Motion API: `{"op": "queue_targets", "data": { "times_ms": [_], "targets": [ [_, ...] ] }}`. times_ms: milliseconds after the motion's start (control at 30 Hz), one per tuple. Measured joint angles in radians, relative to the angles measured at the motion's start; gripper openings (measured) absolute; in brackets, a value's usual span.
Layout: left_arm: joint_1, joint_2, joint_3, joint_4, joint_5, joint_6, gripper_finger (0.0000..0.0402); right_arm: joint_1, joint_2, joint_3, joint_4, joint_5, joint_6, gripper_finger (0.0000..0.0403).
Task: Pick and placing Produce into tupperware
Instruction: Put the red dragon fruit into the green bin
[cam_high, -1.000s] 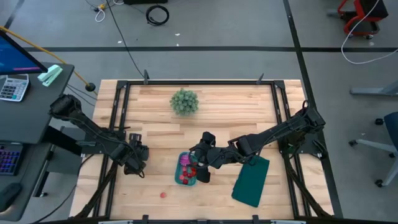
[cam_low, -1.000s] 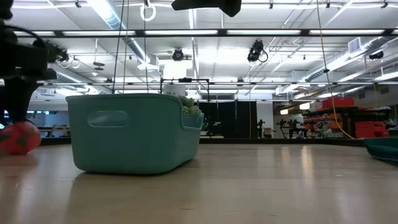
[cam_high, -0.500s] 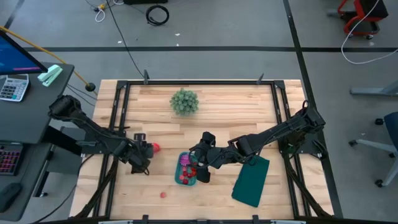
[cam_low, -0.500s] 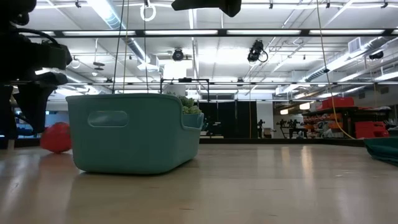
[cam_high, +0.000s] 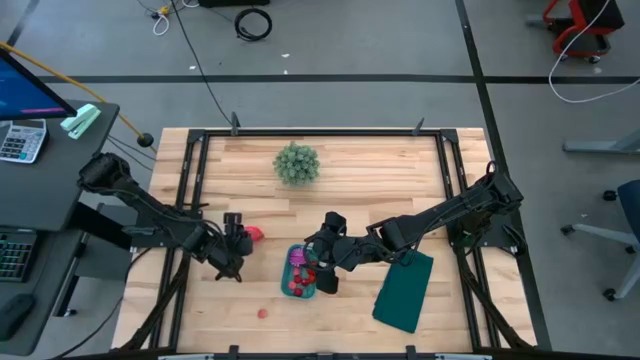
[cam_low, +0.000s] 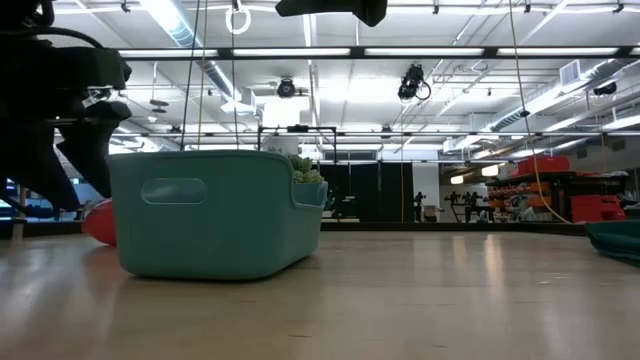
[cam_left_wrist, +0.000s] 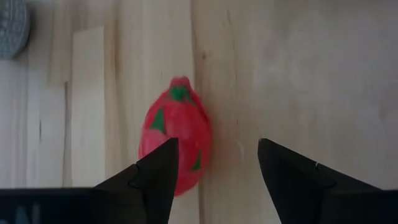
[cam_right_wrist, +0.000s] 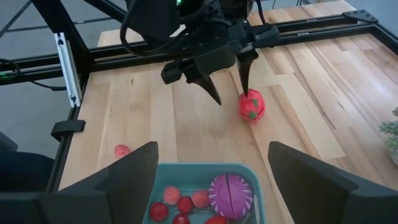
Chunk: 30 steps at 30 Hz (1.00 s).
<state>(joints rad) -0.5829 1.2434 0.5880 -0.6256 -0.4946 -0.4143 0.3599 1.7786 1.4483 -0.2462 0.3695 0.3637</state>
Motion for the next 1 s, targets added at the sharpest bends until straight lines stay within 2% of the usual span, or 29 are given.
{"op": "queue_targets", "data": {
  "times_ms": [333,467,567,700,800,1000],
  "targets": [
    [0.151,0.000,0.000,0.021,0.009,0.012,0.0244,0.000,0.000,0.000,0.000,0.000,0.000,0.0315],
    [0.206,0.015,-0.006,0.043,0.149,0.007,0.0244,0.000,0.000,0.000,0.000,0.000,0.000,0.0314],
    [0.214,0.033,-0.032,0.079,0.147,0.039,0.0242,0.000,0.000,0.000,0.000,0.000,-0.001,0.0315],
    [0.243,0.072,-0.084,0.208,0.130,0.054,0.0243,0.000,0.000,0.000,0.000,0.000,-0.001,0.0316],
    [0.252,0.094,-0.105,0.270,0.153,0.050,0.0246,0.000,0.000,0.000,-0.001,0.000,-0.001,0.0314],
    [0.255,0.097,-0.106,0.285,0.160,0.048,0.0233,0.000,0.000,0.000,-0.002,0.000,-0.001,0.0315]
  ]
}}
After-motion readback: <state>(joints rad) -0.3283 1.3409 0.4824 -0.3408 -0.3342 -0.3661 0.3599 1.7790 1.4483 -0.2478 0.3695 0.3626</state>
